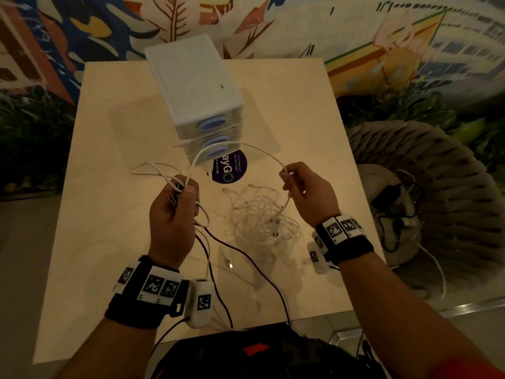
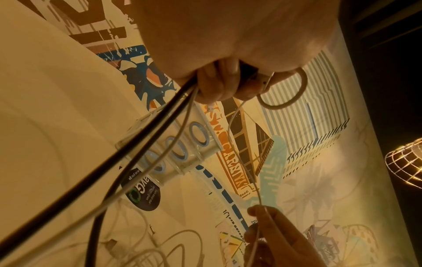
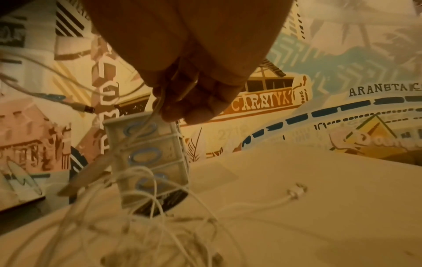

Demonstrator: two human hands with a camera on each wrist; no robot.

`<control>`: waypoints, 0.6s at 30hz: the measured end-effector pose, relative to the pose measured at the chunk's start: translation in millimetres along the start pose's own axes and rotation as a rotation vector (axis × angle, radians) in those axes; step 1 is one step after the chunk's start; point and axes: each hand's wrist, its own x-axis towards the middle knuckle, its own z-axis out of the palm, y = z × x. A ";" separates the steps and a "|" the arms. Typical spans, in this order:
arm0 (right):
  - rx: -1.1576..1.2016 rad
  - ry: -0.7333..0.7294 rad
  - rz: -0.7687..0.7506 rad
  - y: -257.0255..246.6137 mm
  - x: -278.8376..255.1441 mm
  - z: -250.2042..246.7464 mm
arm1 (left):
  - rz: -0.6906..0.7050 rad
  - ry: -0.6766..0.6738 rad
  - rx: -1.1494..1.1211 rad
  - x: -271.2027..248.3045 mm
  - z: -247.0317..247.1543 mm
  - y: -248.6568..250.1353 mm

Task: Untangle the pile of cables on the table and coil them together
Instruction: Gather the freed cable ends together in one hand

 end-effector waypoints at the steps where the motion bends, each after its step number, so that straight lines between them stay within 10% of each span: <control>1: 0.015 0.026 -0.014 -3.9 1.9 -3.9 | -0.003 -0.004 0.004 -0.1 -0.1 0.1; 9: 0.037 0.045 0.033 11.2 -22.0 -31.4 | -0.036 -0.075 0.084 -1.9 -6.4 13.2; 18: 0.009 -0.433 -0.048 41.9 -143.0 -15.4 | -0.017 -0.325 0.092 -22.7 -6.9 58.2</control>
